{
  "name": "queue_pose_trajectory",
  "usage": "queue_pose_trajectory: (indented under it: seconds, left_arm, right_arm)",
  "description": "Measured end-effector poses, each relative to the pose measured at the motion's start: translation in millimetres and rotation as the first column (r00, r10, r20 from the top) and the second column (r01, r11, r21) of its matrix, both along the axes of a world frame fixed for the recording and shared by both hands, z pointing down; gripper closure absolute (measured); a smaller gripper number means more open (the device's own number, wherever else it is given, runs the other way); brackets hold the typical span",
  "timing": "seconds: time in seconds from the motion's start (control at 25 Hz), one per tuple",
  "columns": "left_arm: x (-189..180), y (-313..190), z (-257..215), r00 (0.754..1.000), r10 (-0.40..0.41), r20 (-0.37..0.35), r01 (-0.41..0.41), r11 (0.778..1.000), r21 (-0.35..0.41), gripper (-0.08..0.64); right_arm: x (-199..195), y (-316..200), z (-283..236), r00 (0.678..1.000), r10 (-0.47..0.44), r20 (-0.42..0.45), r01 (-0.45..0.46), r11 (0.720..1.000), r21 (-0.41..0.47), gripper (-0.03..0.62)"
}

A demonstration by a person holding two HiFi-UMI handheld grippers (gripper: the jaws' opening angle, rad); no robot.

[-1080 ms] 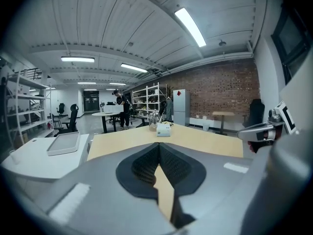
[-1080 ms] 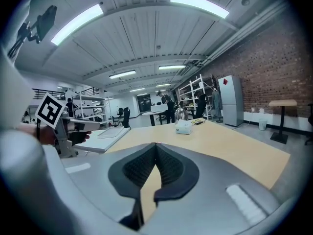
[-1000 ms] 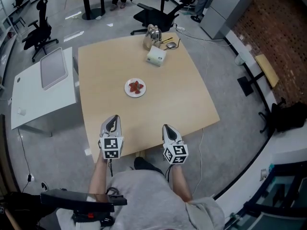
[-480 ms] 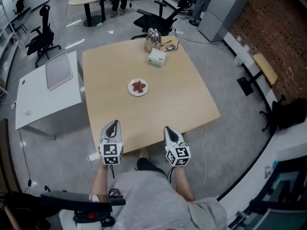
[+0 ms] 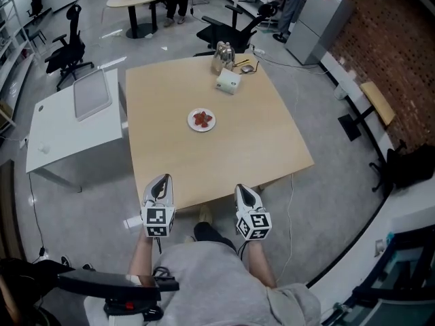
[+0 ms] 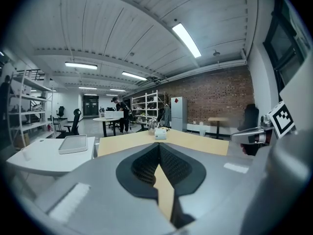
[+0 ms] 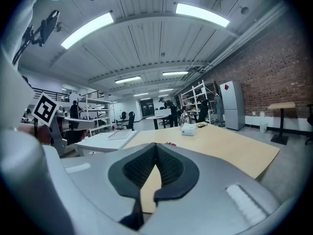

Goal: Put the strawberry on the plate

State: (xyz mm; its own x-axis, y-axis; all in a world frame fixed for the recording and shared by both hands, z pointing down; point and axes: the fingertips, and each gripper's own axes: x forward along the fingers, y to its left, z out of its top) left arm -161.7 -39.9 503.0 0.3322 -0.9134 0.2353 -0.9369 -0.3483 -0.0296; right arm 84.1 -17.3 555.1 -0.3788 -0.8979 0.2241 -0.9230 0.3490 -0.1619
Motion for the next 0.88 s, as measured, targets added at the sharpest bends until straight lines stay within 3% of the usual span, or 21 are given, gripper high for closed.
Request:
queue_pose_trajectory:
  seconds: [0.88]
  left_arm:
    - [-5.3,15.9,-2.8,1.0,0.016,0.022,-0.016,0.999,0.029,0.54]
  right_arm:
    - [-4.7,14.0,-4.7,1.0,0.012,0.005,-0.013,1.0,0.015,0.586]
